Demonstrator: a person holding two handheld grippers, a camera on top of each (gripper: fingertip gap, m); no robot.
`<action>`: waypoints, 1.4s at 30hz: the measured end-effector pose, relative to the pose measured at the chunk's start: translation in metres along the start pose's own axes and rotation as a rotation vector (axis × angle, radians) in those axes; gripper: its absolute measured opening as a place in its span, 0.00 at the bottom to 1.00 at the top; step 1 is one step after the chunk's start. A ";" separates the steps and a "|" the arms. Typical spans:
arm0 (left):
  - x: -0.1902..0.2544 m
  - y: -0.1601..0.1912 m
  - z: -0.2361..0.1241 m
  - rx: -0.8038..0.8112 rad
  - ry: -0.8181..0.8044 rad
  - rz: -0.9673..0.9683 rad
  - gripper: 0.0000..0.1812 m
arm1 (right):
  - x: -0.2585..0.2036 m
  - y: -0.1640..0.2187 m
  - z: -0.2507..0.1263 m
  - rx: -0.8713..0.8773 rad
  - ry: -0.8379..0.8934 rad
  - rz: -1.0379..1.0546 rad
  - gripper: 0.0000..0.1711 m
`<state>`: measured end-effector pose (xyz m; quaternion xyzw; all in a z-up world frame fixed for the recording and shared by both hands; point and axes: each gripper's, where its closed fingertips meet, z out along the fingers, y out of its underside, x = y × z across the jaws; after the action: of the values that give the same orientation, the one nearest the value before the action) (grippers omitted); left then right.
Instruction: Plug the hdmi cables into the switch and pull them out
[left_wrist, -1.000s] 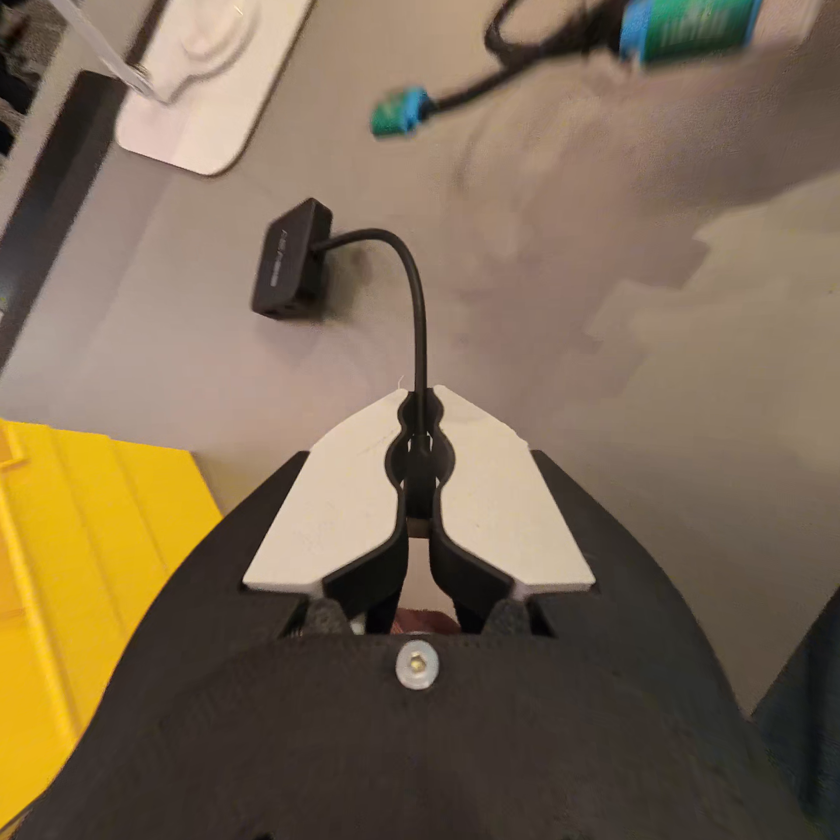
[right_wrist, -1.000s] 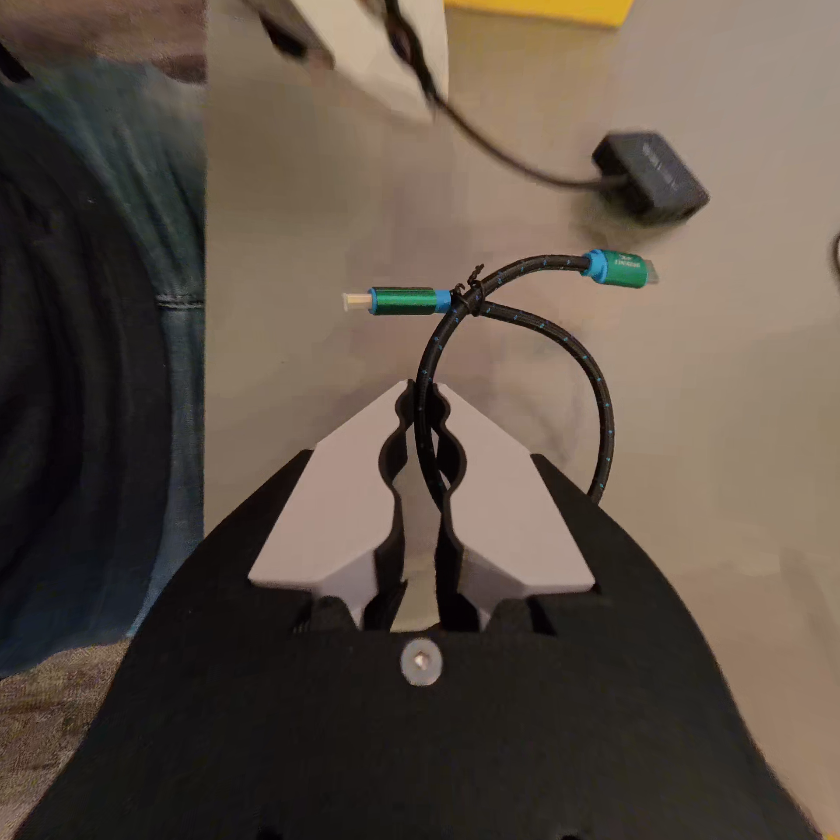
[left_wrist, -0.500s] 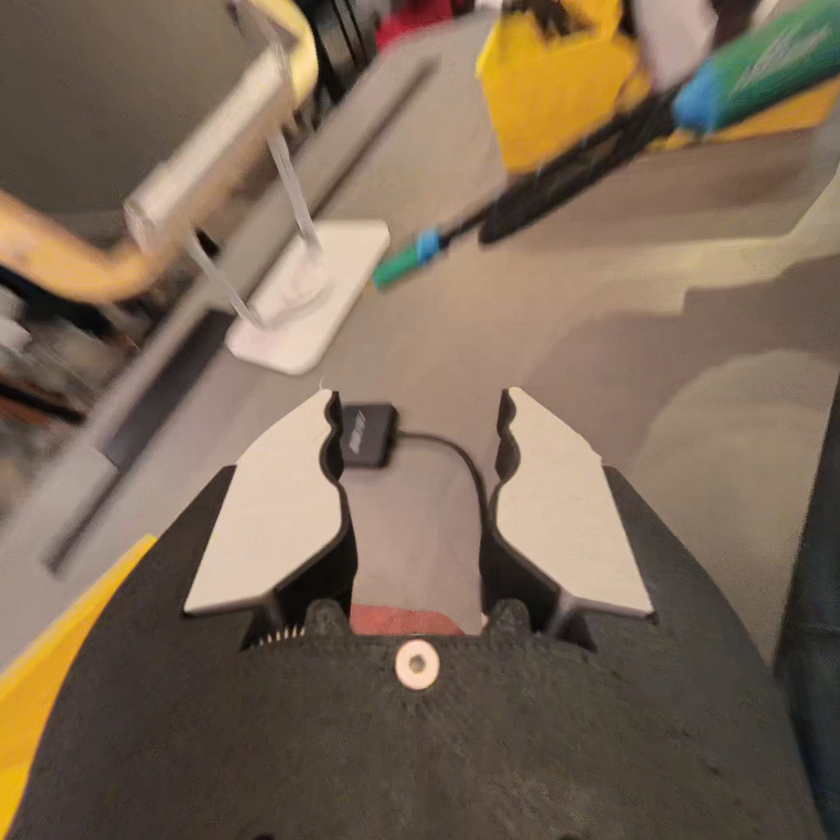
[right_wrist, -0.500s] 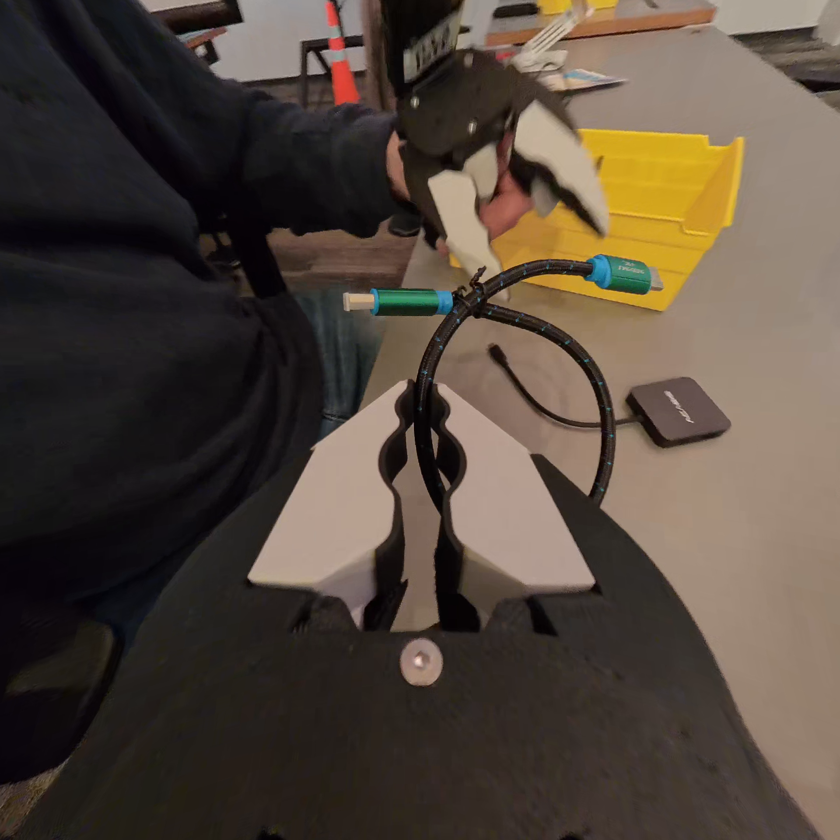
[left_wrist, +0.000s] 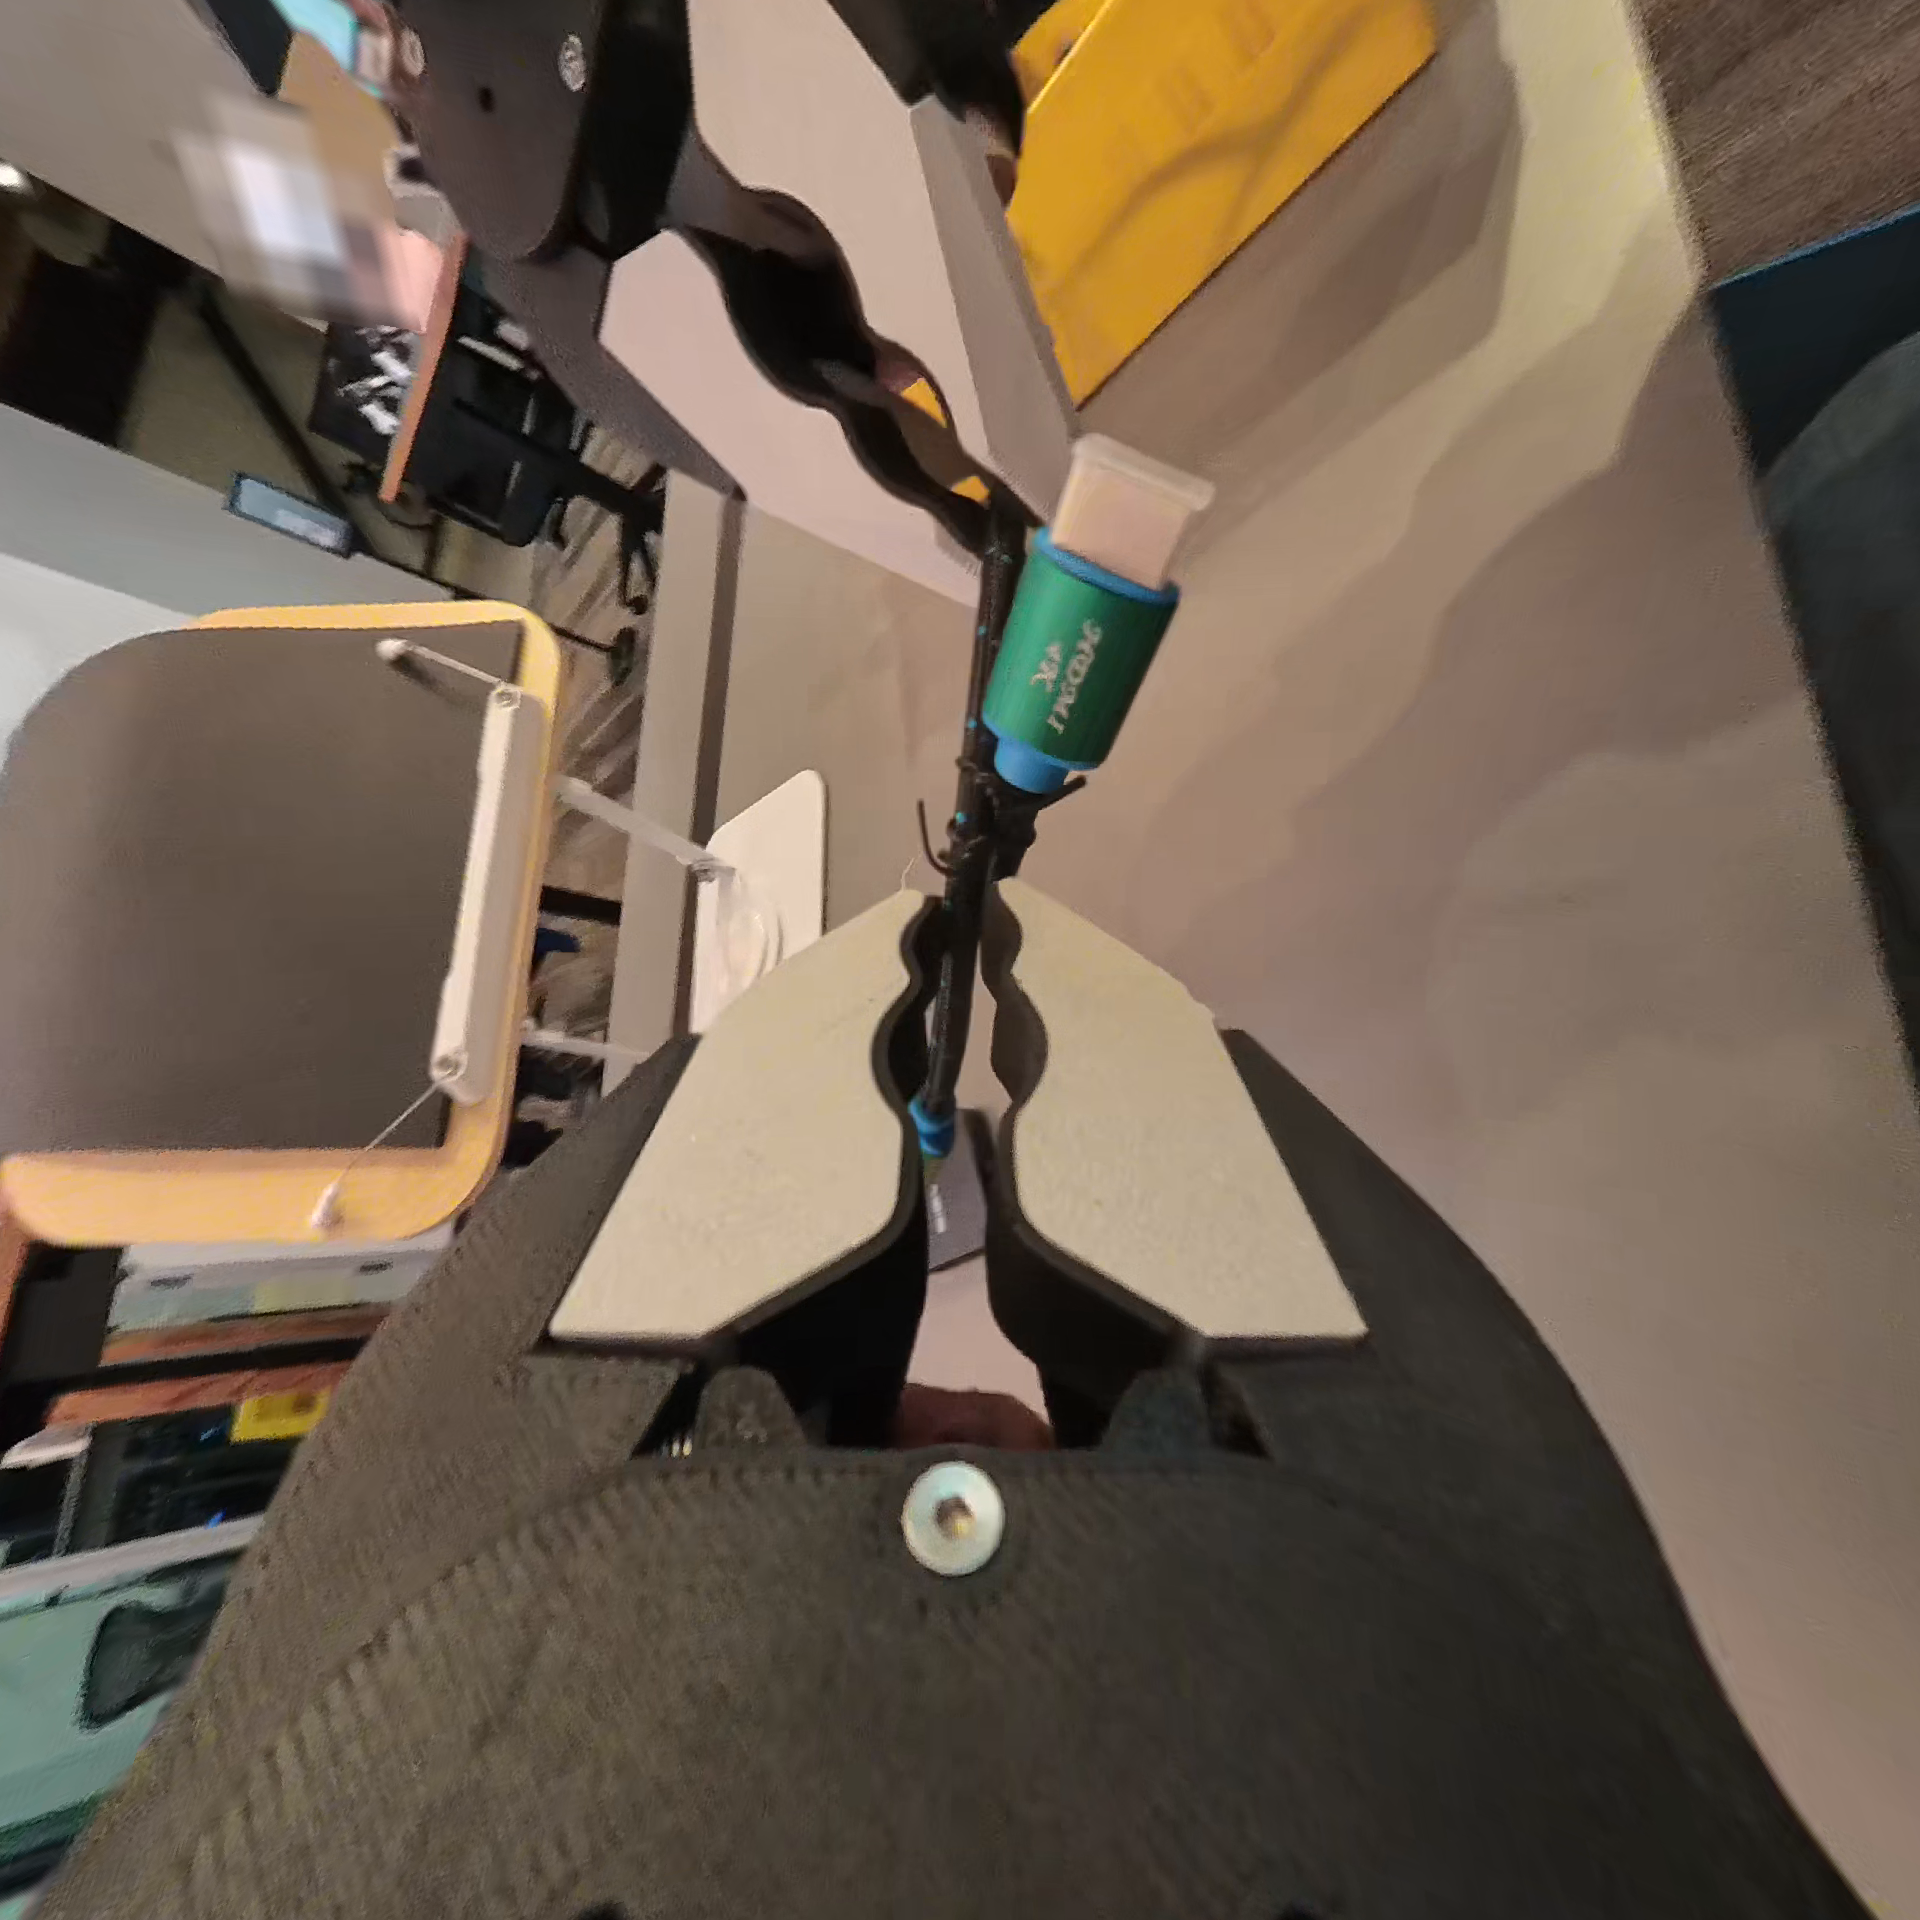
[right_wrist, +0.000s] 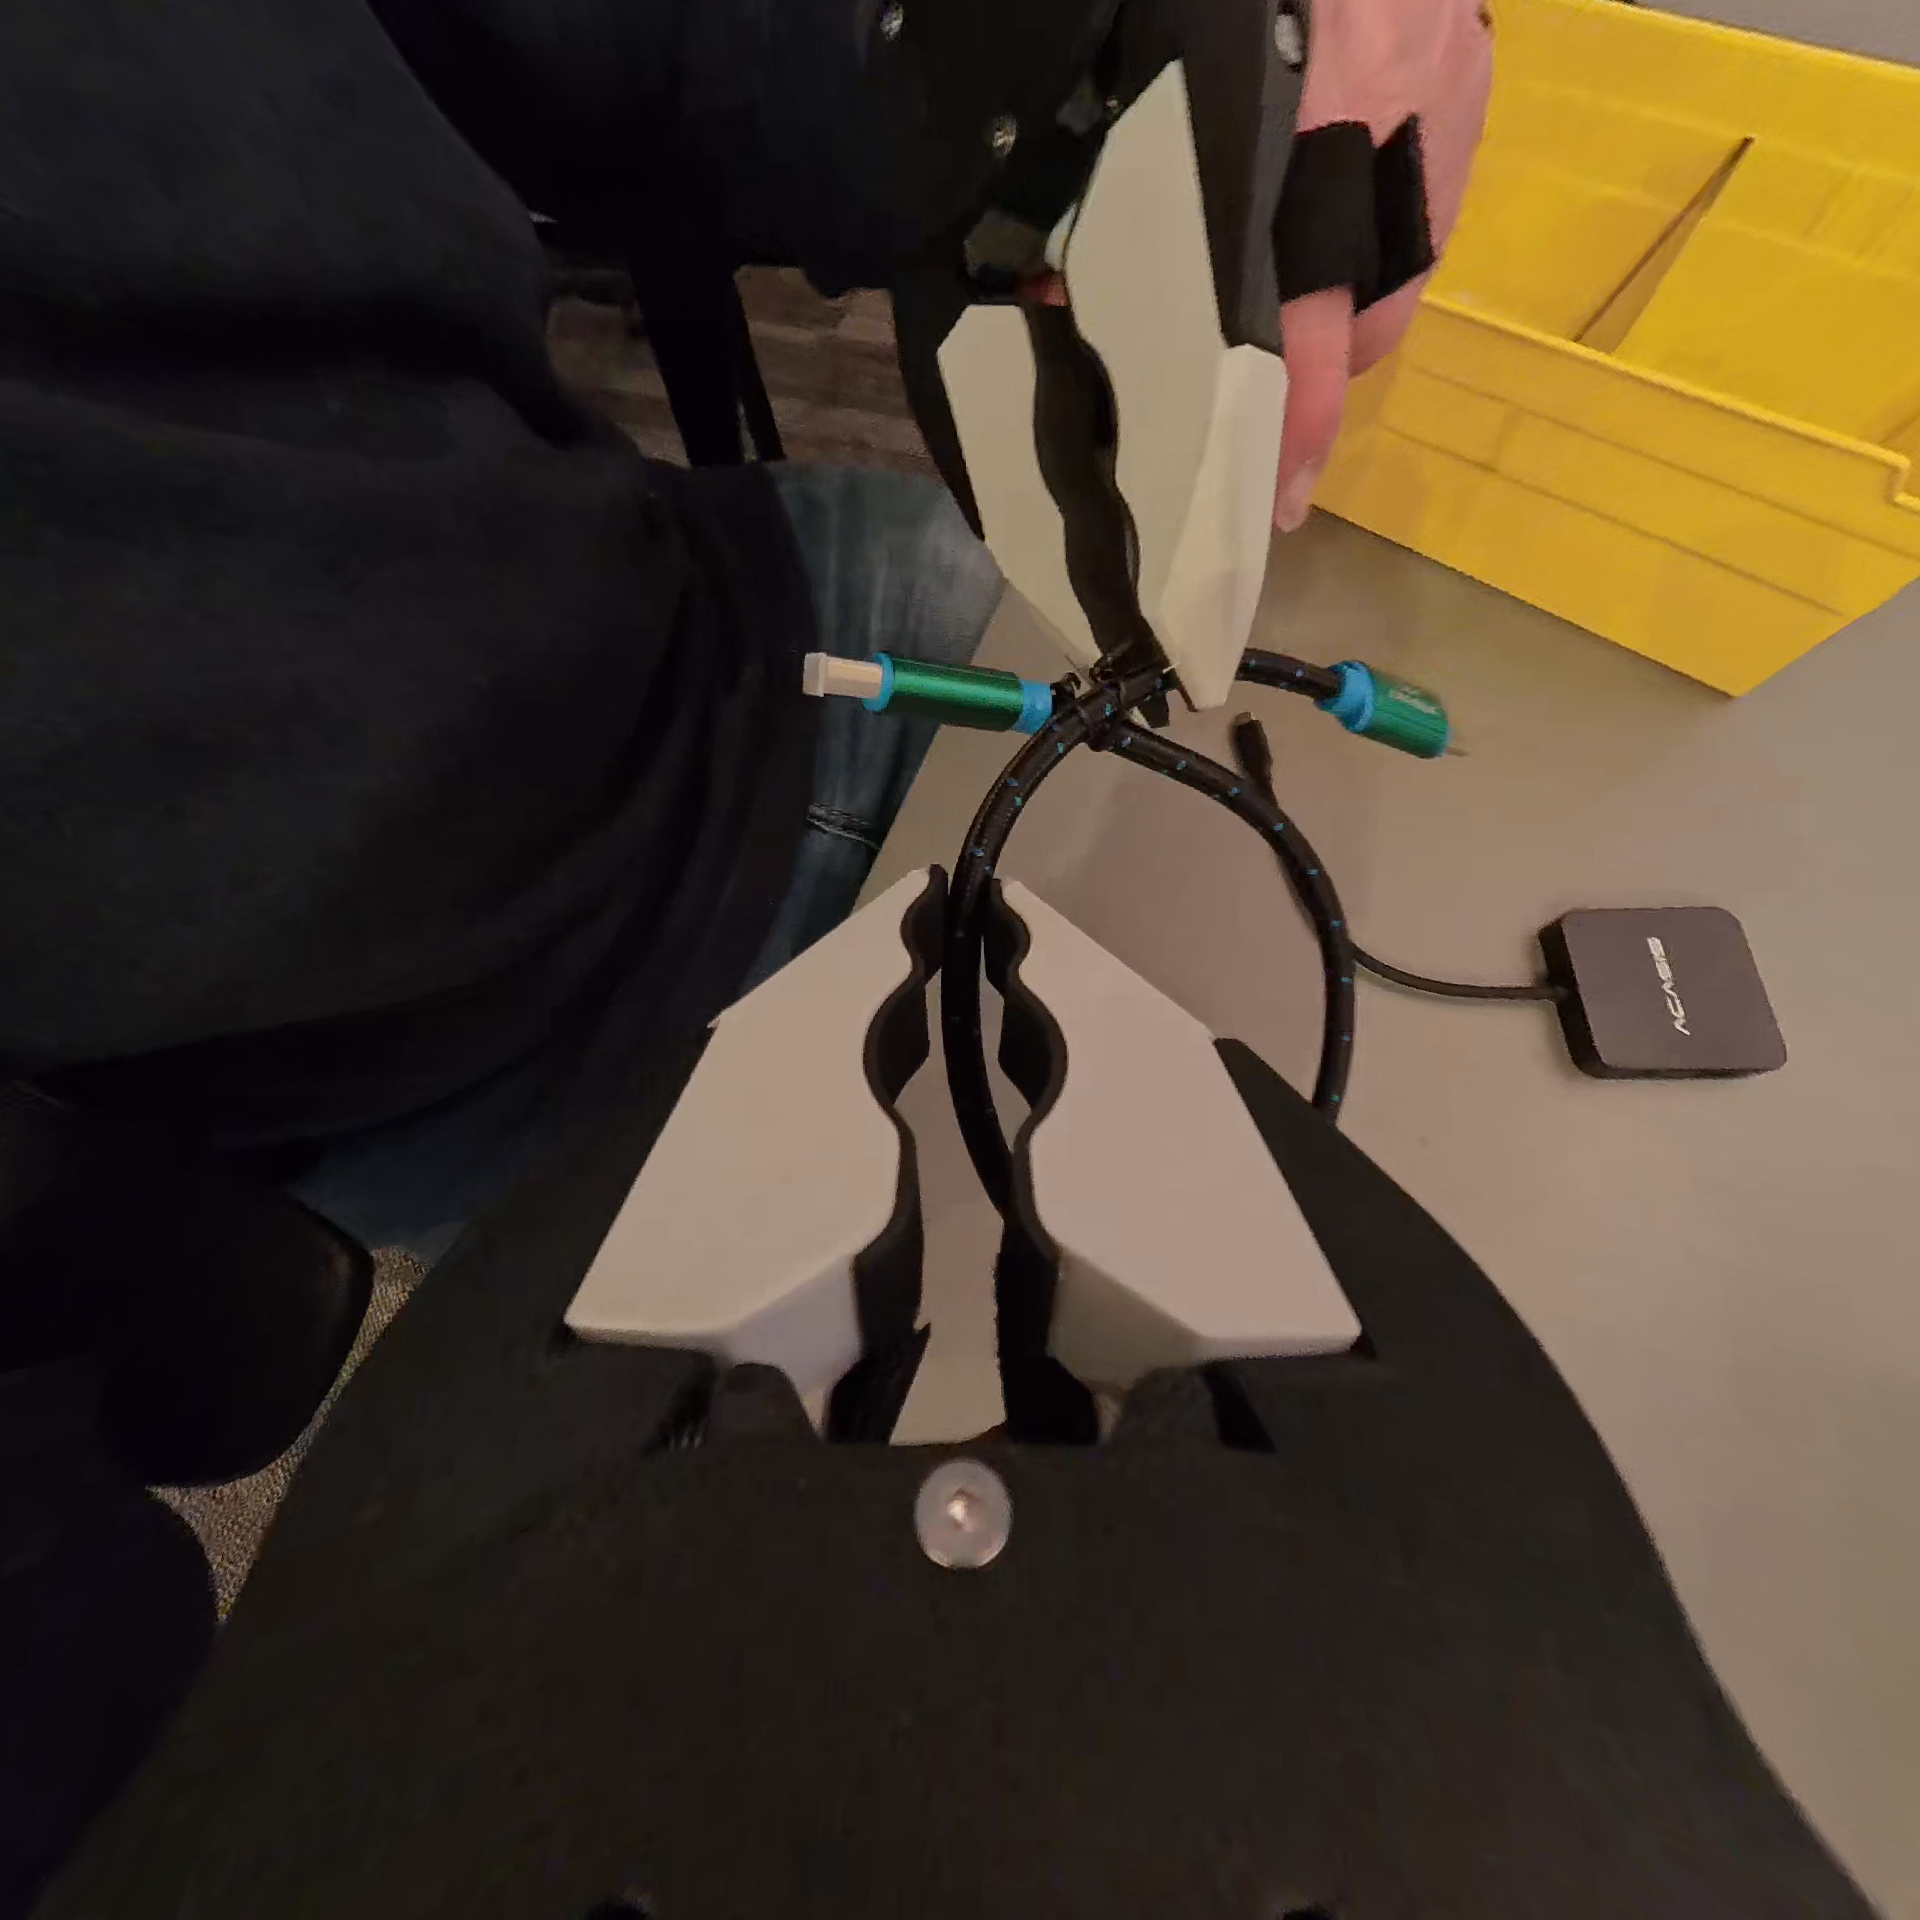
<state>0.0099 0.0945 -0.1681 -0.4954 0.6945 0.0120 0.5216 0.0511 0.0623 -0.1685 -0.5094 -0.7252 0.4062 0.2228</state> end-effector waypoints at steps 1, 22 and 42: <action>-0.003 0.004 0.003 -0.020 -0.030 -0.002 0.03 | 0.006 0.000 -0.002 0.013 0.026 0.015 0.03; -0.057 0.055 0.026 -0.328 -0.458 -0.051 0.03 | 0.082 -0.021 -0.011 0.317 0.523 0.465 0.14; 0.007 0.005 -0.002 -0.045 0.330 -0.323 0.29 | 0.031 -0.022 0.000 0.043 0.214 0.056 0.05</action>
<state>0.0052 0.0913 -0.1751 -0.6070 0.6815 -0.1374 0.3849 0.0267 0.0878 -0.1539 -0.5652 -0.6737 0.3710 0.2983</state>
